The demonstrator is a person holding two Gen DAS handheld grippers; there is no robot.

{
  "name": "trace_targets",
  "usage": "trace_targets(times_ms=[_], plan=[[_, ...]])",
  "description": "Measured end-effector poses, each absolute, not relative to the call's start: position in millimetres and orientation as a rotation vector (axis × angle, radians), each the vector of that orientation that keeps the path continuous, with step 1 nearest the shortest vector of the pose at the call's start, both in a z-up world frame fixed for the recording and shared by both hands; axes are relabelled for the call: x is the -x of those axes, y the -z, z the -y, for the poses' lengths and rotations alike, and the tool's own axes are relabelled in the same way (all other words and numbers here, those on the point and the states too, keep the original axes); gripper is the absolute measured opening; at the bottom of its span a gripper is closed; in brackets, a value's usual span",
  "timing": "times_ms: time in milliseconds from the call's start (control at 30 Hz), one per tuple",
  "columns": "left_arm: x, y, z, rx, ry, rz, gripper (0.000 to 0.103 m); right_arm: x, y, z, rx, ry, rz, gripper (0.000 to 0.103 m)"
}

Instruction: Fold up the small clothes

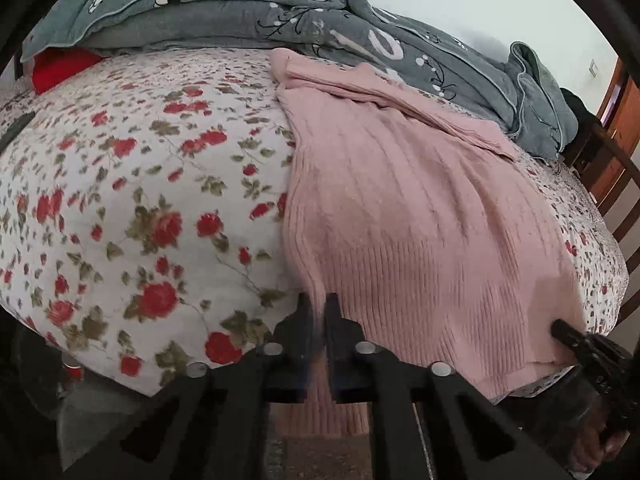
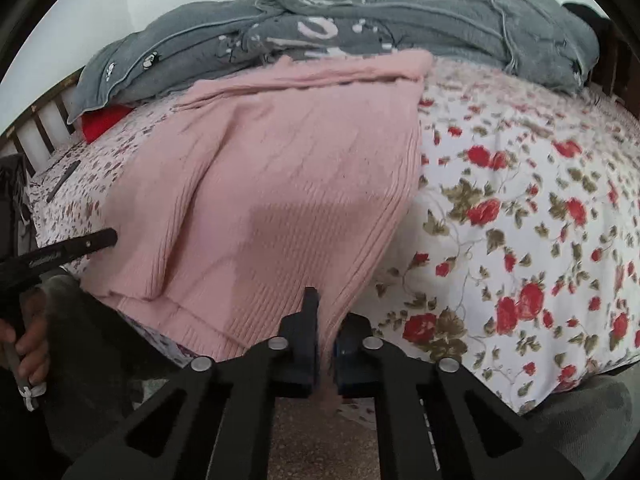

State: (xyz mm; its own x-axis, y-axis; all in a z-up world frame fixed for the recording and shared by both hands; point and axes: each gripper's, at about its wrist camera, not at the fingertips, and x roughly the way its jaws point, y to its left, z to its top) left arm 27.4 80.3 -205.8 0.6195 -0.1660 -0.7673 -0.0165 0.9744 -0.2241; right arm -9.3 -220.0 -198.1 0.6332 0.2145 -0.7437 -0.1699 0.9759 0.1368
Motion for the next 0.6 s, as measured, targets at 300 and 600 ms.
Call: trace_targets(times_ms=[300, 600], plan=[[-18, 196, -133, 0.371, 0.113, -0.864, 0.007, 26, 185, 279, -0.178, -0.196, -0.800, 0.004], [-27, 210, -111, 0.288, 0.116, -0.936, 0.013, 22, 209, 255, -0.078, -0.205, -0.871, 0.006]])
